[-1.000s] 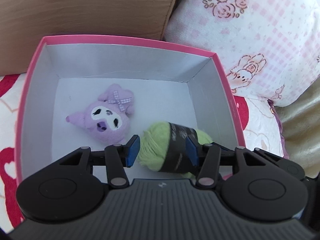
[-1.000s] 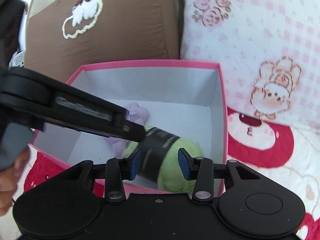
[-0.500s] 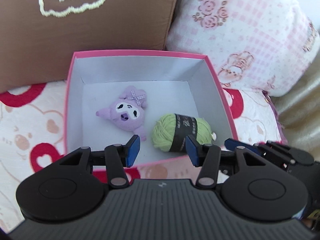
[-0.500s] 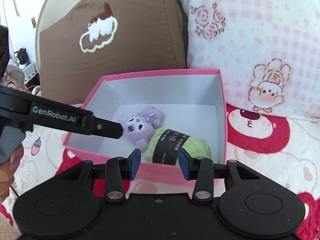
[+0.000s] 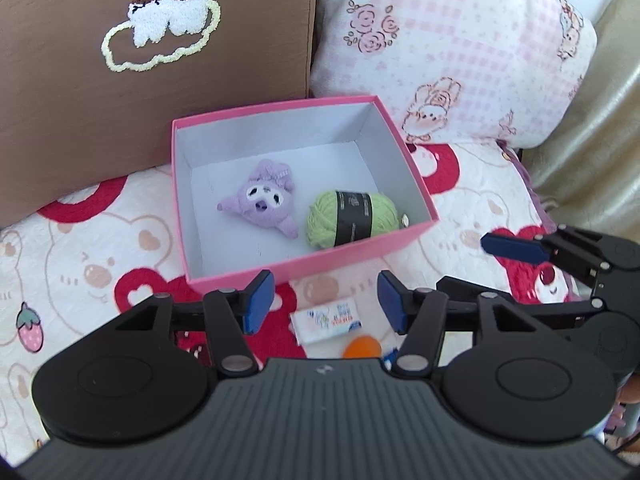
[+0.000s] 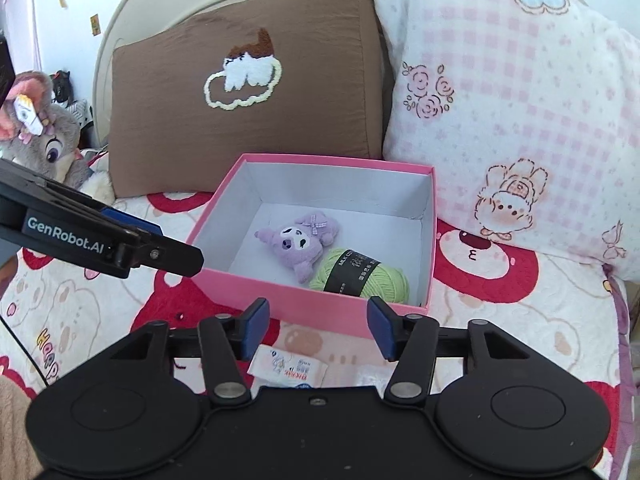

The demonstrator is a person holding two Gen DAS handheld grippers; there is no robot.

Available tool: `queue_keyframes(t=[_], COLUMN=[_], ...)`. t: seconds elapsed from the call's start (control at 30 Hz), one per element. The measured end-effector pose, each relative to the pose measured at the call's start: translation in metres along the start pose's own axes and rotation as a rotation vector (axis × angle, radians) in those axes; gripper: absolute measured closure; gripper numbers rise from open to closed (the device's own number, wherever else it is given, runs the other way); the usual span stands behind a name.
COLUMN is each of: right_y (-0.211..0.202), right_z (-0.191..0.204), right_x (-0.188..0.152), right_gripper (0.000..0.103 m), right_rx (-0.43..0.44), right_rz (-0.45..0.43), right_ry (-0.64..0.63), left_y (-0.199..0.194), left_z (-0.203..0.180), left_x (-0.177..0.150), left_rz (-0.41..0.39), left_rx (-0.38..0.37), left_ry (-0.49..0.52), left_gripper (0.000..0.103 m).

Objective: Organize objects
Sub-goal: 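Withdraw the left tool from the box toward the blue wipes pack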

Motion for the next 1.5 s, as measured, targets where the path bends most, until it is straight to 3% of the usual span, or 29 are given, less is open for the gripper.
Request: queue_keyframes(t=[0.1,0.4,0.57,0.73,1.0,1.5], right_y=[-0.013,-0.045,-0.053,-0.061,-0.069,-0.019], right_z=[0.008,0.030,0.037,0.044,0.057,0.065], right_x=[-0.004,-0.023,-0.038,-0.050,-0.064,-0.113], right_gripper=[0.025,0.013,0.011,0.011,0.011,0.012], right_rx=[-0.003,0.027,0.046,0.062,0.131,0.208], right_rz=[0.007,0.030,0.044,0.048,0.040,0.176], right_ry=[-0.024,-0.090,-0.098,-0.119,-0.123,-0.108], left_y=[-0.013,-0.038,-0.038,-0.047,-0.050,0.018], left_z=[-0.001,0.003,0.008,0.011,0.007,0.007], left_x=[-0.009,-0.036,-0.057,-0.070,-0.094,-0.136], left_rz=[0.010,0.042,0.081,0.070,0.105,0.218], left_rx=[-0.003,-0.033,-0.036,-0.033,-0.064,-0.151], left_ry=[0.021,0.035,0.031,0.026,0.056,-0.047], left_gripper=[0.041,0.027,0.025,0.025,0.016,0.013])
Point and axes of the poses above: each gripper's, at about its wrist camera, not at the fingertips, and y roughly the way its jaws point, z to its left, x to its top, the point moved 9 cm from there along y, roughly the way its jaws point, and after that the axes turned 12 degrees about -y, right-handed, at the moved point
